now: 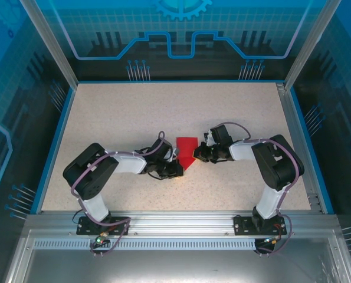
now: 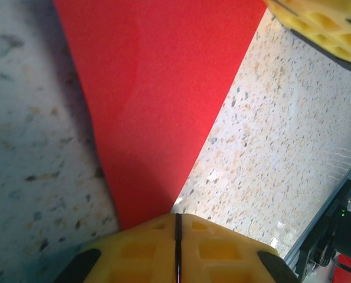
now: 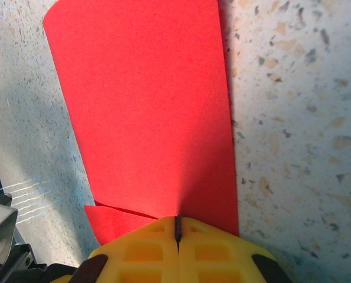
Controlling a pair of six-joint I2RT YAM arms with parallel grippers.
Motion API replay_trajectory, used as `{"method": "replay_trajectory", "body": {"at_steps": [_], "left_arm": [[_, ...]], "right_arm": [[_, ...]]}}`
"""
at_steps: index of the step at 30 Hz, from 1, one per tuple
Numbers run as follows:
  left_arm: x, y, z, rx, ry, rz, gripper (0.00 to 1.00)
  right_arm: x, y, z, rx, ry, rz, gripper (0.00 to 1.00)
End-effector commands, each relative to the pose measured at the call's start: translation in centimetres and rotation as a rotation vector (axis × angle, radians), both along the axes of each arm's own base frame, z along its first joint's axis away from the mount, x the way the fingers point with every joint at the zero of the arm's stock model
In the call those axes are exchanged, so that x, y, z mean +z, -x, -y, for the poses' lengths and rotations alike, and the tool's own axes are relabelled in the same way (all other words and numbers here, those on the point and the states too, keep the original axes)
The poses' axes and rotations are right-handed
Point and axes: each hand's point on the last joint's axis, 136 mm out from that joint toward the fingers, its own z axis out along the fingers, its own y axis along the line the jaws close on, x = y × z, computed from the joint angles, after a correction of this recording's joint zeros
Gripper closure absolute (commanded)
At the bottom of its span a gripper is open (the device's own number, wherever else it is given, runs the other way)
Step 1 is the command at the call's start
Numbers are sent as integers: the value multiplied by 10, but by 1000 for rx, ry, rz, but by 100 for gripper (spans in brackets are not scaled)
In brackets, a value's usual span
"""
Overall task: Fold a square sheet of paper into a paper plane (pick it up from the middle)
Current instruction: Third fold the triangle at the center of the table.
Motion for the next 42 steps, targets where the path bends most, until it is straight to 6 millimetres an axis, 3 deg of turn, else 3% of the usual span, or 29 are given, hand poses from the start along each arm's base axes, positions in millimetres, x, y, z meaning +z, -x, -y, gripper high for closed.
{"method": "replay_trajectory", "body": {"at_steps": [1,5,9,13,17,22,31,37,42], "left_arm": [[-18,19,-27,47,-107,-90,90],[-13,21,-34,68,-131,-84,90],[9,15,-30,66,-89,-25,90],[40,-2,-20,54,-39,80,88],[56,-19,-6,37,-3,125,85],[39,-32,8,18,-12,93,87],[-13,-24,-11,27,-153,10,91],[-27,-15,-27,26,-223,2,93],[-30,-14,-27,26,-222,-5,93]], "right_arm": [[-35,26,16,0,123,-115,100],[-34,26,15,-2,120,-114,100],[-32,24,15,-6,117,-110,100],[-31,23,15,-12,116,-108,100],[-32,24,16,-17,117,-112,100],[-32,23,15,-22,114,-112,100],[-11,13,7,-7,68,-54,100],[22,9,-9,43,-25,47,98],[27,21,-30,99,-76,65,99]]}}
